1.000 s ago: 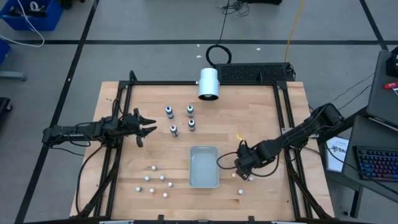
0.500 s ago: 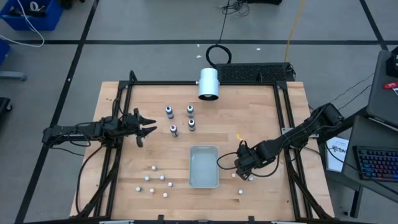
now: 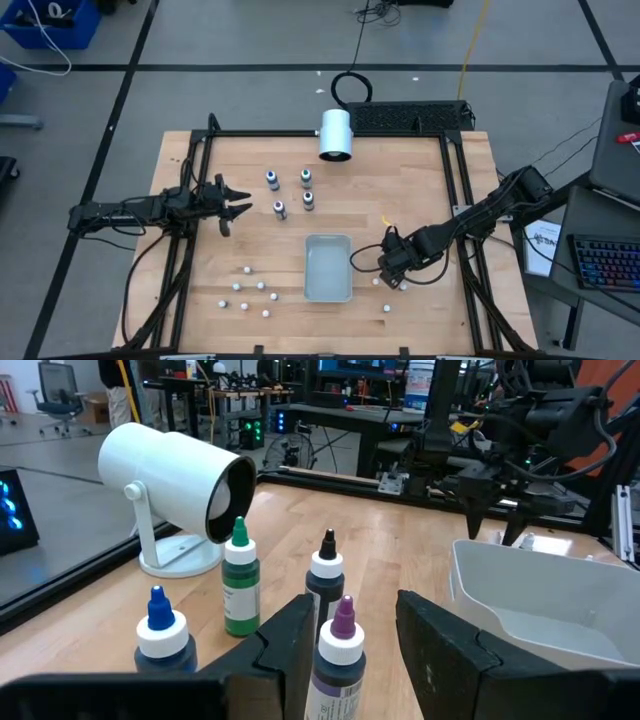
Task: Pick & Place food coloring
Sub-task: Put the small orange food coloring bottle into the gray bin
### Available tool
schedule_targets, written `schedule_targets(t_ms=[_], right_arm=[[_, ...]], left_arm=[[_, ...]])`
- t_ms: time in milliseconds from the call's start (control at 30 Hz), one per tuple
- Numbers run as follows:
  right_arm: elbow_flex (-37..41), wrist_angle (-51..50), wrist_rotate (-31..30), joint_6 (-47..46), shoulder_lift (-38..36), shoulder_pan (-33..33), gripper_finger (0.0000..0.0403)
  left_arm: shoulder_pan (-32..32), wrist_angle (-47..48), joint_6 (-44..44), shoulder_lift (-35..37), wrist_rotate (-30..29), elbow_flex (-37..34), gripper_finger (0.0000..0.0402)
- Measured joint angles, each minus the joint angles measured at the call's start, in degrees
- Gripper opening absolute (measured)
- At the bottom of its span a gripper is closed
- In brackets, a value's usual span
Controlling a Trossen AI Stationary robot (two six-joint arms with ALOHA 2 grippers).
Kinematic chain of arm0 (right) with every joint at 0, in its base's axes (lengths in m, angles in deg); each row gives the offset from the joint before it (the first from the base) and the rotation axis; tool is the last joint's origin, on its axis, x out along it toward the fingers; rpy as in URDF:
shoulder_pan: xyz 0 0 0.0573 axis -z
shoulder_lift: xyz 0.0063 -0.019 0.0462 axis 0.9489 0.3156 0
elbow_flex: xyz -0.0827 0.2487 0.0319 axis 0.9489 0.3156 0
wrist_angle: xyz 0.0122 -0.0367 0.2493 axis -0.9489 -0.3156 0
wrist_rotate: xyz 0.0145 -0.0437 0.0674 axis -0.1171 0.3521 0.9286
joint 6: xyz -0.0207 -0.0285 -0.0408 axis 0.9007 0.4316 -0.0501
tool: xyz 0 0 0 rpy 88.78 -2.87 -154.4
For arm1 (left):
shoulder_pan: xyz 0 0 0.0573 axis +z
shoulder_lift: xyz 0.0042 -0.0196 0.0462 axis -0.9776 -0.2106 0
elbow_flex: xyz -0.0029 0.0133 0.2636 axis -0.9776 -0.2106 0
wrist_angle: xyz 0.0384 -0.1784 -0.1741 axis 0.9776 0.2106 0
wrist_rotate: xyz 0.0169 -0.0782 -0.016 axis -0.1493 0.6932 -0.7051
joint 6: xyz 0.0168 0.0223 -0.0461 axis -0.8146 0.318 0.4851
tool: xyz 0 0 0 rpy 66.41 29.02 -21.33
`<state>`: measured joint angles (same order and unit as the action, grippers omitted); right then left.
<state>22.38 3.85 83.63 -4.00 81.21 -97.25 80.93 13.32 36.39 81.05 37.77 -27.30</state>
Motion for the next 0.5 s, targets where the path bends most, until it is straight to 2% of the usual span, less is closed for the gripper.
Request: schedule_targets(t_ms=[300,500], right_arm=[[0.0,0.4,0.2,0.1,0.0,0.0,0.0252],[0.0,0.4,0.3,0.3,0.0,0.0,0.0221]], left_arm=[[0.0,0.0,0.0,0.0,0.0,0.0,0.0147],[0.0,0.0,0.0,0.0,0.0,0.0,0.0148]])
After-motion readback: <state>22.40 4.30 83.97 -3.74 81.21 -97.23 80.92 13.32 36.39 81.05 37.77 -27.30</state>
